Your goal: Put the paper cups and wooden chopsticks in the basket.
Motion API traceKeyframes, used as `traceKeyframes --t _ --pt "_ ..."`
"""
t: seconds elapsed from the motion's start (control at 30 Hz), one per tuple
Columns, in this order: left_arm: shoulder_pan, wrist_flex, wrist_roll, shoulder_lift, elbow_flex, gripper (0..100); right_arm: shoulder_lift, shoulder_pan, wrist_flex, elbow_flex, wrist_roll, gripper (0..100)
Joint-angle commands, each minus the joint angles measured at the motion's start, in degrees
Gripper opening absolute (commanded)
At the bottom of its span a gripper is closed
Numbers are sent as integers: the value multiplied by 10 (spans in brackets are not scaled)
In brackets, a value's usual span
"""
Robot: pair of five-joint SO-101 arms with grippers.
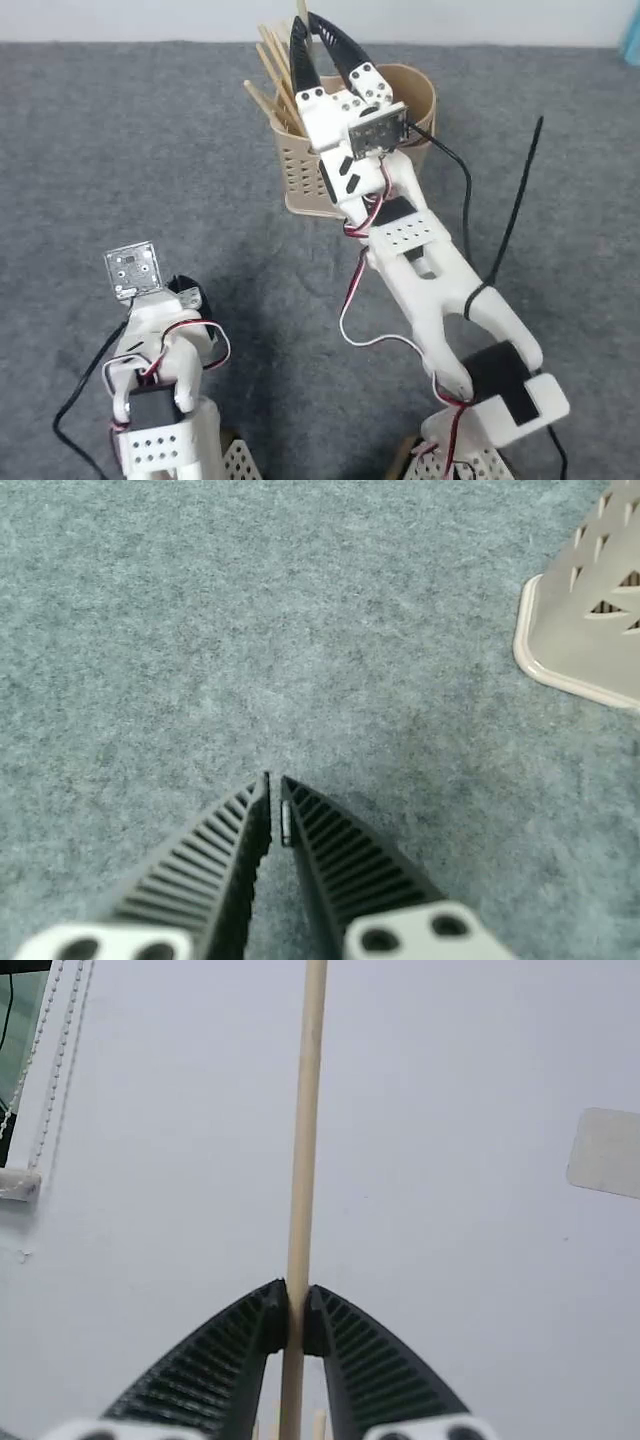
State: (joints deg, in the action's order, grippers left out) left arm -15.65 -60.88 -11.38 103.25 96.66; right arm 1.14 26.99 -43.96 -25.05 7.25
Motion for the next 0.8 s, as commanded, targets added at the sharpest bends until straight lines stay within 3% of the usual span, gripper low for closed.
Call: traceKeyframes --t 0.0,0.13,0.27,0.57,0.77 --pt "-4 -2 6 11 -1 13 -7 -7 -22 35 9 11" --pt "-21 -2 6 11 -1 13 -11 -7 -14 31 10 74" --pt "-21 -2 6 11 -1 13 -42 -9 70 33 6 156" --pt "-22 -2 6 11 -1 13 -168 -6 189 34 5 155" --pt "-22 -2 6 11 -1 13 -317 -22 392 34 -74 154"
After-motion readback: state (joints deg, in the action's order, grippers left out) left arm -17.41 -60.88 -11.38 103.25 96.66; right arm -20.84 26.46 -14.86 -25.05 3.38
